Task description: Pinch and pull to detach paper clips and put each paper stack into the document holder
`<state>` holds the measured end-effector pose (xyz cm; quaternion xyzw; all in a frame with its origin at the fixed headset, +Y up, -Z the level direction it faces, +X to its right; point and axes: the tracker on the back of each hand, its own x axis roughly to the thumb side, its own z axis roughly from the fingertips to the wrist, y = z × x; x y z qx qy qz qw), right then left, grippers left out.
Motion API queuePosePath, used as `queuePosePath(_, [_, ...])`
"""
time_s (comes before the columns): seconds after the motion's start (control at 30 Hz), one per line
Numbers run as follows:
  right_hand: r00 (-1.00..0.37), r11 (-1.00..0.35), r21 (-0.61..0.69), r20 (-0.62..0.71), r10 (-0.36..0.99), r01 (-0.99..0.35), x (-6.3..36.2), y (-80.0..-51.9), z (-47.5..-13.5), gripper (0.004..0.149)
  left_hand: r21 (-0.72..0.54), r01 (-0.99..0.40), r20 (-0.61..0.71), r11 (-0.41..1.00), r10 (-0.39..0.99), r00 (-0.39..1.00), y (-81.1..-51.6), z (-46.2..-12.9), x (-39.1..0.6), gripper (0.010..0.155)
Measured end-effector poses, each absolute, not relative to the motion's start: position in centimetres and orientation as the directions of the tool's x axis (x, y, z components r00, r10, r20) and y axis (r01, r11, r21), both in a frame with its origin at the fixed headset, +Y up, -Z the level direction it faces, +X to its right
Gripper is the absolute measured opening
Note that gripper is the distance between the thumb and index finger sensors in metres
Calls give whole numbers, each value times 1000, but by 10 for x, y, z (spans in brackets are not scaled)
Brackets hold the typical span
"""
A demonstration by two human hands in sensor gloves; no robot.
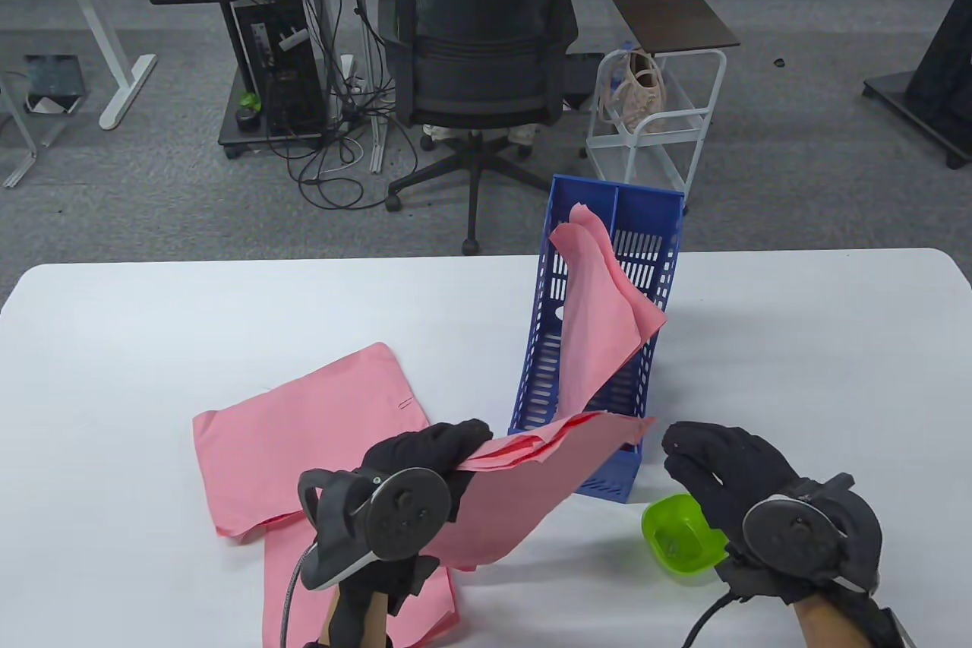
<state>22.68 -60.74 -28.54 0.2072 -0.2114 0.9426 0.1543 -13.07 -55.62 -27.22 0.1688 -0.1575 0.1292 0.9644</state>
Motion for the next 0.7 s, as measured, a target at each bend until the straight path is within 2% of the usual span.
queuePosePath(0.17, [-922, -960, -146, 345, 175, -237, 237, -656, -303, 36, 320, -288, 293, 903, 195, 936, -555, -271, -138, 40])
queuePosePath(0.33, [-934, -973, 2, 279, 222, -230, 247, -688, -311, 40, 330, -292, 282, 898, 202, 938, -554, -270, -140, 40])
queuePosePath(0.47, [-927, -960, 10, 257, 274, -281, 254, -687, -313, 46, 319, -288, 281, 903, 201, 939, -554, -272, -137, 40])
queuePosePath(0.7, [-951, -970, -74, 227, 211, -233, 273, -665, -321, 55, 321, -239, 279, 916, 149, 948, -550, -270, -121, 40])
